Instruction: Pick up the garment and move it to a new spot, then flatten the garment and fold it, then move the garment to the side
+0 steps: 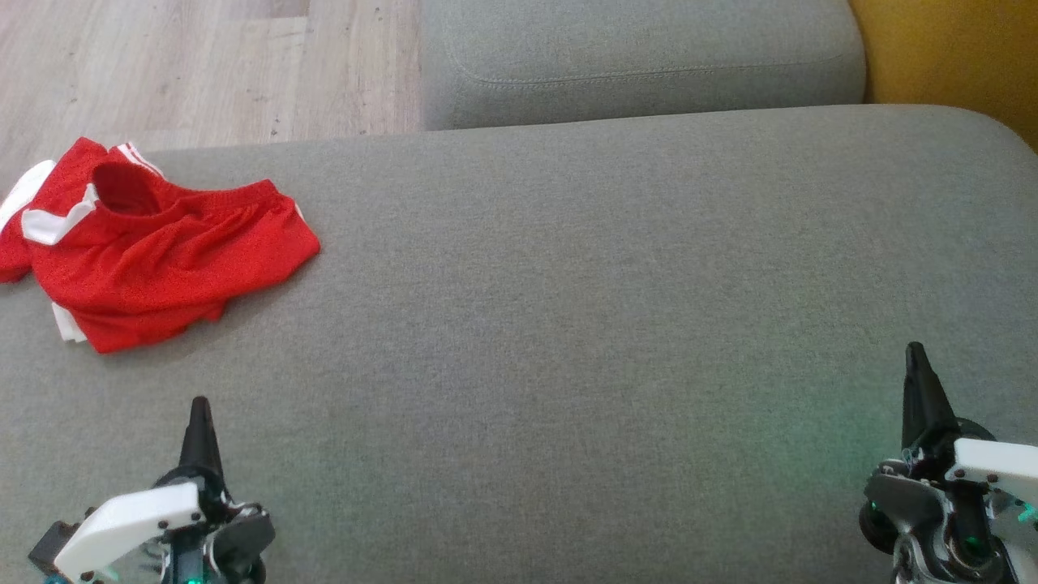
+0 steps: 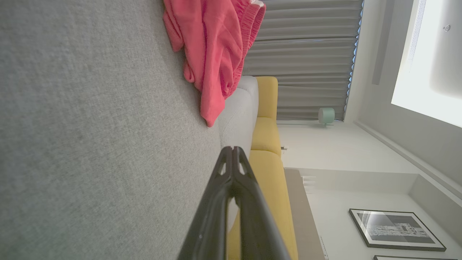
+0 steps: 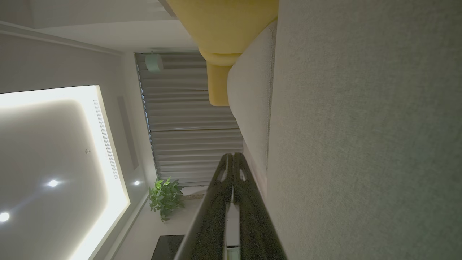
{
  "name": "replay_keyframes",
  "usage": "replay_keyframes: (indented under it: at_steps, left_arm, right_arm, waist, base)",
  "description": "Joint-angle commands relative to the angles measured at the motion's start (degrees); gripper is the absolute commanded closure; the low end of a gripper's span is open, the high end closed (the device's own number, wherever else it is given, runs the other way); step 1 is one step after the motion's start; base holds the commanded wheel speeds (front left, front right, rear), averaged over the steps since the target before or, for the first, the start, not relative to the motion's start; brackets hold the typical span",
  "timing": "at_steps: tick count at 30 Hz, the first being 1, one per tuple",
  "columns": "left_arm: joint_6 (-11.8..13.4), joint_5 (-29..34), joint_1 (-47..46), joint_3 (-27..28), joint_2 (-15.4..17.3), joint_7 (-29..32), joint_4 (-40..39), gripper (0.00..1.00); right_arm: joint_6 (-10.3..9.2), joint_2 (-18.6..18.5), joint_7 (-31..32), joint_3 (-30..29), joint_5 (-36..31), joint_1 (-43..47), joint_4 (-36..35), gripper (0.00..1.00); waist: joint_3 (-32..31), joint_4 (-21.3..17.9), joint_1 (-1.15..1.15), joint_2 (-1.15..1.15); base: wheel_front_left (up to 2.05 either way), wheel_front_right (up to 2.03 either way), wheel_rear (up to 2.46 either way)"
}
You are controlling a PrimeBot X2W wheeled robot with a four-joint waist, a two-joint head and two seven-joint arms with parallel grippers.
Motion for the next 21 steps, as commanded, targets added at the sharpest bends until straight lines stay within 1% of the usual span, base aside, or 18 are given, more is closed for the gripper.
replay_keyframes:
  at_steps: [1, 17, 18, 21]
  left_arm:
    - [-0.4, -0.3, -2.7, 2.2, 0.3, 0.2, -2.1, 1.00]
    - [-0.4, -0.3, -2.7, 2.2, 0.3, 0.2, -2.1, 1.00]
    - [0.0, 0.0, 0.0, -0.1, 0.0, 0.0, 0.2, 0.00]
    - [0.1, 0.0, 1.4, -0.5, -0.1, 0.0, 2.6, 0.00]
  right_arm:
    - [0.22, -0.3, 0.3, 1.2, -0.2, -3.0, -2.1, 1.00]
    - [0.22, -0.3, 0.3, 1.2, -0.2, -3.0, -2.1, 1.00]
    - [0.00, 0.0, 0.0, 0.0, 0.0, 0.0, 0.2, 0.00]
    - [0.00, 0.2, 0.0, 0.1, 0.0, 1.4, 2.8, 0.00]
  waist:
    - [0.0, 0.0, 0.00, 0.00]
    - [0.0, 0.0, 0.00, 0.00]
    - [0.0, 0.0, 0.00, 0.00]
    - [0.0, 0.0, 0.00, 0.00]
  base:
    - [0.00, 0.00, 0.00]
    - [0.00, 0.00, 0.00]
    - [0.00, 0.00, 0.00]
    - [0.00, 0.00, 0.00]
